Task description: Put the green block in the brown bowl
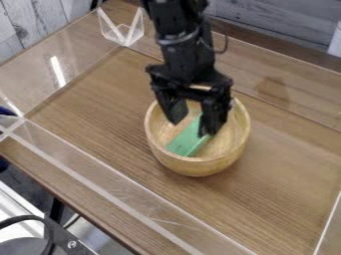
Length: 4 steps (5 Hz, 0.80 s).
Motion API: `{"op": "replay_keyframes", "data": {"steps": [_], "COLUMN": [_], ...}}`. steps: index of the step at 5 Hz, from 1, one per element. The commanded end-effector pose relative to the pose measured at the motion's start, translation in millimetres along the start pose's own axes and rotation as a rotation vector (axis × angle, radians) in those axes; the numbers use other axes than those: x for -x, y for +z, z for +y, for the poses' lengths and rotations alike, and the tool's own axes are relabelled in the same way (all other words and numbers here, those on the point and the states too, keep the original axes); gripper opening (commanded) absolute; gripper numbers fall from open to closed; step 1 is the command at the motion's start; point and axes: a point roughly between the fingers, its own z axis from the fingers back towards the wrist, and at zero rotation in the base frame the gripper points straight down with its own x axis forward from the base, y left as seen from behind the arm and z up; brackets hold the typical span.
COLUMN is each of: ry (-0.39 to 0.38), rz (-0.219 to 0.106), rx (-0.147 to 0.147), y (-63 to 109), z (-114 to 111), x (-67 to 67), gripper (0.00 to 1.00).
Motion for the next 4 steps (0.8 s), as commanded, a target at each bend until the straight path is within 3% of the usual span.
{"op": "replay_keyframes", "data": {"steps": [1,3,4], "ry": [-0.001,0.032,0.015], "rz": [-0.082,-0.038,-0.04], "rx": [-0.022,-0.019,-0.007], "y": [26.0,26.1,33.8], "z": [-14.1,-2.5,7.9], "x": [-20.6,-38.0,-44.4], "gripper": [1.0,1.0,1.0]}}
